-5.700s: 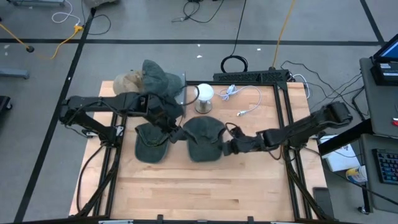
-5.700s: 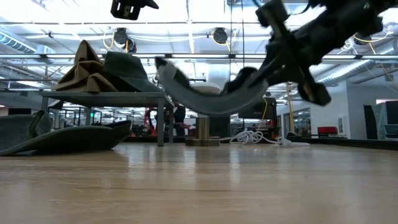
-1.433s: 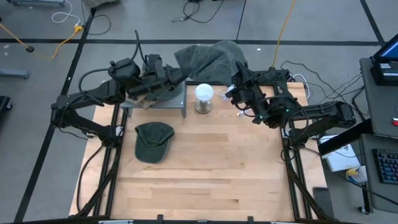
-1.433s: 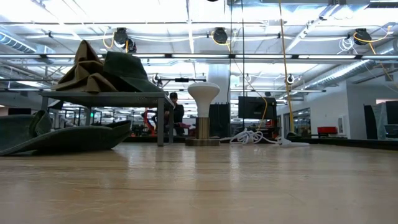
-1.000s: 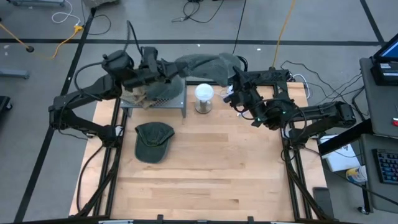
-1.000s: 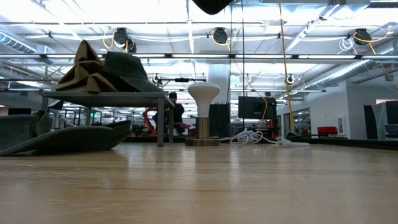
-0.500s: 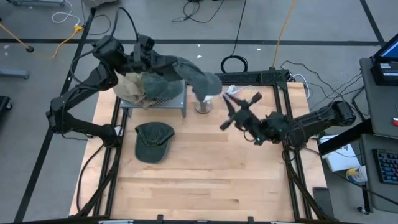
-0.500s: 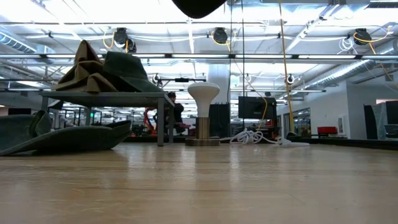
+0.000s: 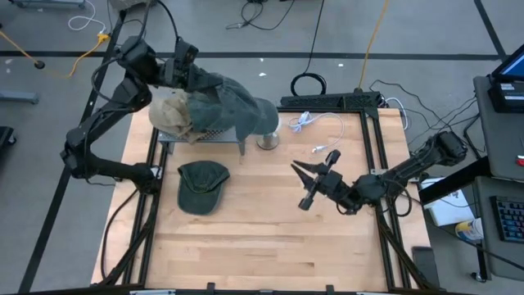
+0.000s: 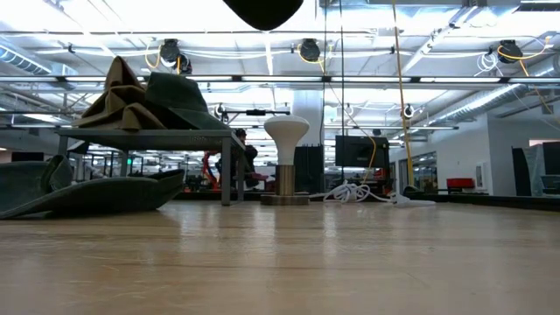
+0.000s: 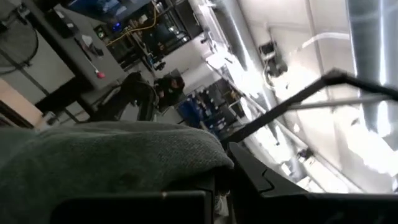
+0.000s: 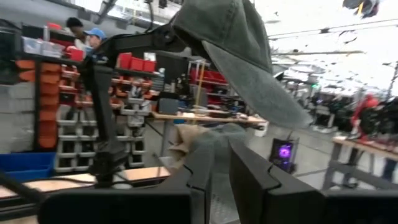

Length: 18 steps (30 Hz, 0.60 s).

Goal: Pick & Place hat
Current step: Stack the right black cap on the black cap on the shelf

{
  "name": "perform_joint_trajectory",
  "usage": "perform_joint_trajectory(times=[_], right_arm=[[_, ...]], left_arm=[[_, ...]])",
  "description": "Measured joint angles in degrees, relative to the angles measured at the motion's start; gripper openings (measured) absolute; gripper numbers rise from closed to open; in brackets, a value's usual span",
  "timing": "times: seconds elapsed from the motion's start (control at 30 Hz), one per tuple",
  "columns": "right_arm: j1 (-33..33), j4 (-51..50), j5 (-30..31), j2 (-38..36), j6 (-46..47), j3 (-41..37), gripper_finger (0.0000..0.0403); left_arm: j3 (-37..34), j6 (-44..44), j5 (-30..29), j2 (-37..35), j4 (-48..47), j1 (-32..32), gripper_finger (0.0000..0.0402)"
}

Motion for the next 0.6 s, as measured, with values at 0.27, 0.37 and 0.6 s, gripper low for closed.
perform_joint_trajectory(times=[0.27, 0.37, 0.6], right_arm=[[1.42, -0.07, 0.00, 0.02, 2.29, -2.56, 0.0036], [1.42, -0.01, 0.03, 0.02, 2.29, -2.95, 0.0036], [1.31, -0.02, 0.09, 0.02, 2.29, -2.99, 0.0034]], left_arm=[[0.00, 15.43, 9.11, 0.00, 0.02, 5.60, 0.0019], [0.00, 27.50, 9.85, -0.17, 0.02, 6.56, 0.0019], [0.07, 48.22, 10.71, -1.14, -0.03, 9.13, 0.0019]])
